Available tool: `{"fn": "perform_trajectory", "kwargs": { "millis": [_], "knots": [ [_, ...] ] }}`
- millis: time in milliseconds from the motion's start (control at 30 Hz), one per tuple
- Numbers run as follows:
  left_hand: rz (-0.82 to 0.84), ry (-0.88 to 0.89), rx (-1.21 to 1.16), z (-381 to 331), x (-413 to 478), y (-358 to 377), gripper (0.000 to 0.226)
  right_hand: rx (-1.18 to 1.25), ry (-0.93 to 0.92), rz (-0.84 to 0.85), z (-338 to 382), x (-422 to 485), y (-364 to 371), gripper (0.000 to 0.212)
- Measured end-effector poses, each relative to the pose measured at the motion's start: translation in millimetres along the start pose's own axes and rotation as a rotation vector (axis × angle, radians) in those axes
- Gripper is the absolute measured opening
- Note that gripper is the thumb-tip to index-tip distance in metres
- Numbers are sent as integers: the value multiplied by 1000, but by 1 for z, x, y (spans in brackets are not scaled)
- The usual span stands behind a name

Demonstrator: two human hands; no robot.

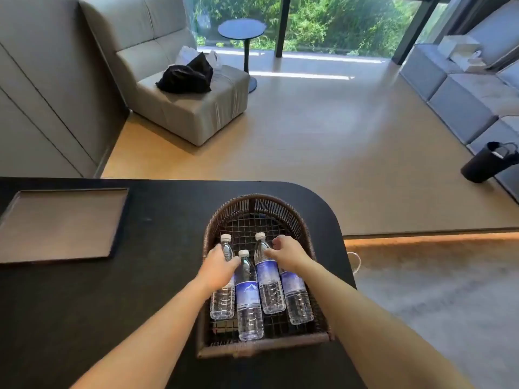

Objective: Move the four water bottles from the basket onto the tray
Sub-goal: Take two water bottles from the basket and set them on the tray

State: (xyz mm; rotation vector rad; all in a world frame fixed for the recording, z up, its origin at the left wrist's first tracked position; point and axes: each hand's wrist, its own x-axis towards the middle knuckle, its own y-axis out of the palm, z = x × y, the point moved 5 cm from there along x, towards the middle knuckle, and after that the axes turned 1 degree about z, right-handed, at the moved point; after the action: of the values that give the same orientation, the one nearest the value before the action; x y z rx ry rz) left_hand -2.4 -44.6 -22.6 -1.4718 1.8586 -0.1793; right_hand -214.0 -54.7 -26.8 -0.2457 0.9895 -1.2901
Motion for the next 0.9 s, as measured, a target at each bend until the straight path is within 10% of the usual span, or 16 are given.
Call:
{"fn": "perform_trajectory", "kwargs": {
  "millis": [367,900],
  "knots": [
    [107,-284,268,15,67,28,91,-96,64,217,-12,62,17,40],
    [-43,-139,546,-2,61,23,56,-94,1,273,-18,55,18,68]
  ]
}}
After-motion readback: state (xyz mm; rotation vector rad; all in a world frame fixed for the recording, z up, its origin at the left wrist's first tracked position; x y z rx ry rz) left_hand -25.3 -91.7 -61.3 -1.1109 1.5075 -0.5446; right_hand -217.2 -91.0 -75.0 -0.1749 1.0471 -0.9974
